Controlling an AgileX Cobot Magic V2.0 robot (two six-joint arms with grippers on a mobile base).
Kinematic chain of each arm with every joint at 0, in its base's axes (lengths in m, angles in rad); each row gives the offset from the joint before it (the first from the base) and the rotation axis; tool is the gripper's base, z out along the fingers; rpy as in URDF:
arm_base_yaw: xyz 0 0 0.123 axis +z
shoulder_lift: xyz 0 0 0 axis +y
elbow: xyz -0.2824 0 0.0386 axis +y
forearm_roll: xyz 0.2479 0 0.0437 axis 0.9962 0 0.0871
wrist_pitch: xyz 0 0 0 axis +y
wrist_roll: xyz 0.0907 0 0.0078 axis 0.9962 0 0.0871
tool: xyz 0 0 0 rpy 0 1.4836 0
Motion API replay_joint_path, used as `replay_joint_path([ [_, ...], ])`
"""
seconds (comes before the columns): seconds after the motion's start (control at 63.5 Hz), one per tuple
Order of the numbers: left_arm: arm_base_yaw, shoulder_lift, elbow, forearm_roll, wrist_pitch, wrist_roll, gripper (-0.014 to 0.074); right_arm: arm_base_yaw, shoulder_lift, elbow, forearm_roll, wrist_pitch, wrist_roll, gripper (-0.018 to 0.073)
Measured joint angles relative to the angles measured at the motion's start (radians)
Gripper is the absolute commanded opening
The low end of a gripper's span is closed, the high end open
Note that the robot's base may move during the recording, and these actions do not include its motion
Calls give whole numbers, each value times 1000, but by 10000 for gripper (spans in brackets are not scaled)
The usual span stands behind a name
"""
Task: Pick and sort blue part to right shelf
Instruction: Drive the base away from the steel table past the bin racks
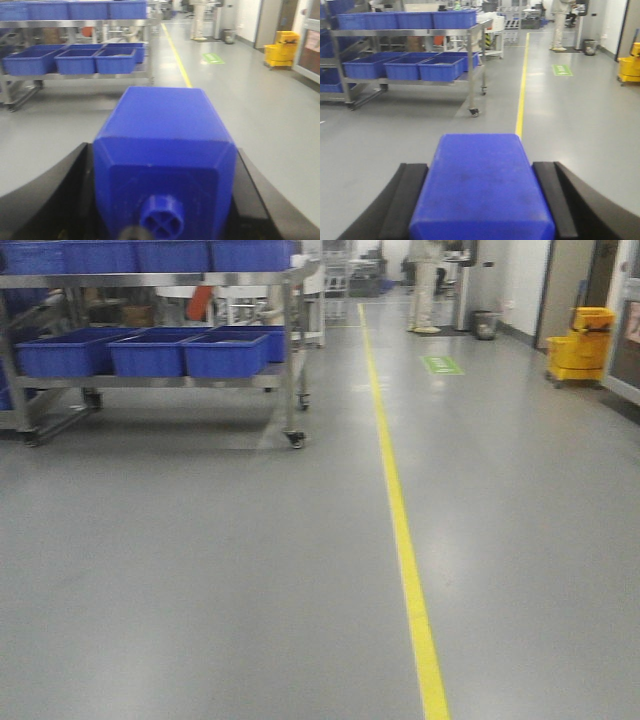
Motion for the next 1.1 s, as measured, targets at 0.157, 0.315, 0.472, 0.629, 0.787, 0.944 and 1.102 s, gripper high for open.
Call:
replay_joint_path([
  [0.157, 0, 0, 0, 0, 0, 0, 353, 0, 0, 0, 0, 0, 0, 391],
  [0.315, 0, 0, 0, 0, 0, 0, 353, 0, 0, 0, 0, 0, 0, 391],
  [0.472, 0, 0, 0, 0, 0, 0, 353, 0, 0, 0, 0, 0, 0, 391],
  [0.629, 0, 0, 0, 0, 0, 0, 353, 0, 0, 0, 0, 0, 0, 391],
  [0.787, 0, 0, 0, 0, 0, 0, 353, 0, 0, 0, 0, 0, 0, 391],
  [0.944, 0, 0, 0, 0, 0, 0, 353, 0, 0, 0, 0, 0, 0, 391],
  [1.102, 0, 0, 0, 0, 0, 0, 353, 0, 0, 0, 0, 0, 0, 391],
])
